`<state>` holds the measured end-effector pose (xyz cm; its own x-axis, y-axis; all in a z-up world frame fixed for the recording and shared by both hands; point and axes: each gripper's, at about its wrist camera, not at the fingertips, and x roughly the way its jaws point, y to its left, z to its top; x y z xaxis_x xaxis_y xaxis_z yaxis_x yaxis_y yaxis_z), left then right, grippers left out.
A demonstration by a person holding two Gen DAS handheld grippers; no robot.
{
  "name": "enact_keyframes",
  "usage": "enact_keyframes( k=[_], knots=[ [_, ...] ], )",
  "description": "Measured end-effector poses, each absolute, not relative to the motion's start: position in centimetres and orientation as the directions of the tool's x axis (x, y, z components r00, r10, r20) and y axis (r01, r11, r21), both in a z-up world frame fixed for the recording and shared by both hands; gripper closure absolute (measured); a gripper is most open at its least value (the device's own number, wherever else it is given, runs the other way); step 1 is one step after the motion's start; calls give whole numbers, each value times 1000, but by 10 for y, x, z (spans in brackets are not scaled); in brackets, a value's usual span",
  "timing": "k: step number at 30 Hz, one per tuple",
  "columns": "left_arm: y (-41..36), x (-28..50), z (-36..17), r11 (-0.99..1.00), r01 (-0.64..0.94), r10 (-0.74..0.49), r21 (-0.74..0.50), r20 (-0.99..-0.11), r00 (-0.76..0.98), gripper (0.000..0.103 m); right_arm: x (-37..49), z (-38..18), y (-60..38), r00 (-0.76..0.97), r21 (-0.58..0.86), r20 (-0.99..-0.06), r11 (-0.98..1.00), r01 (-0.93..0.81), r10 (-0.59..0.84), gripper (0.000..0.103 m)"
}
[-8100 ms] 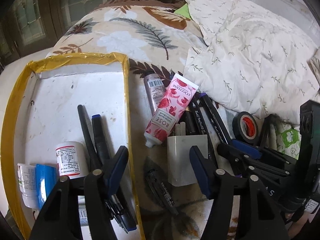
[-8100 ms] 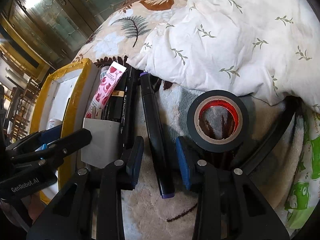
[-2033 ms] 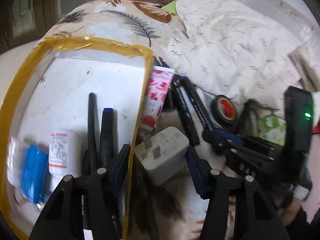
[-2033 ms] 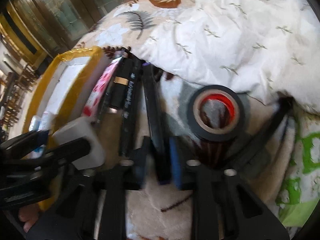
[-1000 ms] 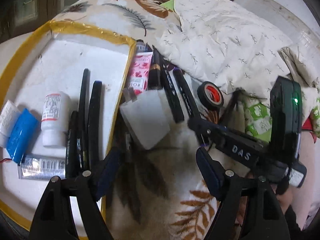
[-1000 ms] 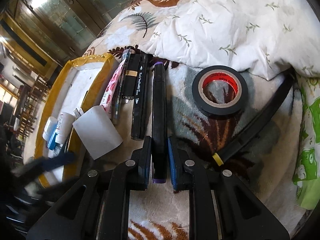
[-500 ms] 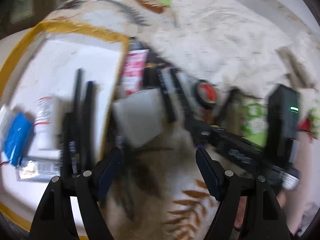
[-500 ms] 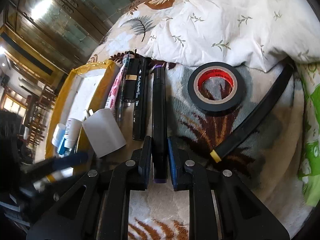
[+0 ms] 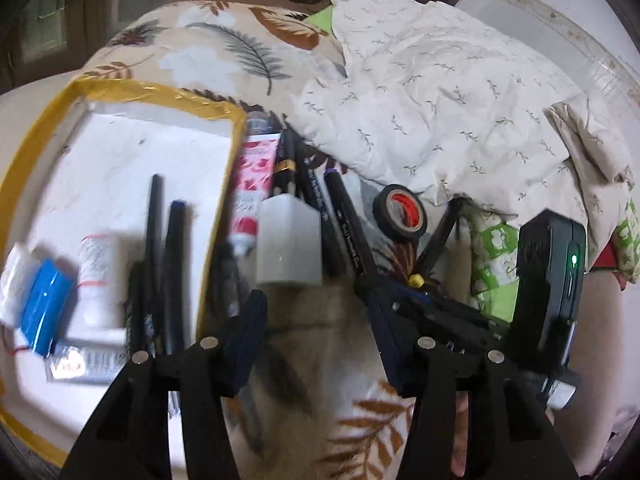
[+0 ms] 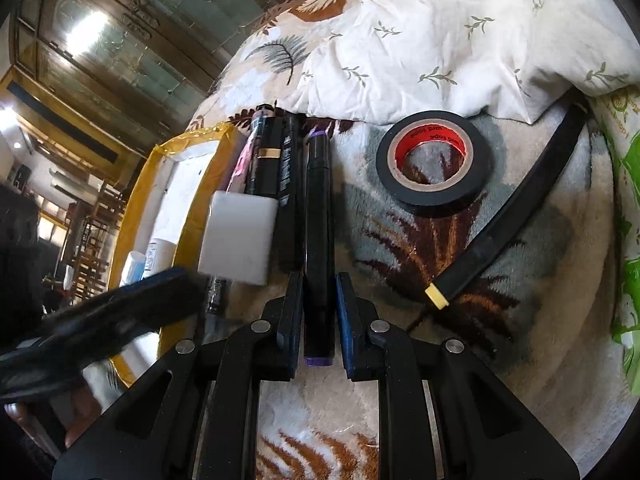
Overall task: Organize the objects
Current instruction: 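Carry the white charger and purple-capped marker over the tray with both tools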
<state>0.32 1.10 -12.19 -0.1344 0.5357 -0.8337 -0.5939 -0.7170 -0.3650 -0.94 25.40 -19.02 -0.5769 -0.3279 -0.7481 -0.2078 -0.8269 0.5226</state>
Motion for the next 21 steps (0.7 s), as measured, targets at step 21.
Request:
enact_keyframes(
  k=[21],
  knots=[
    [27, -14, -146, -724, -614, 480, -315, -869, -120, 58, -31, -182, 269, -564, 507, -764, -832, -224, -314, 72]
  ],
)
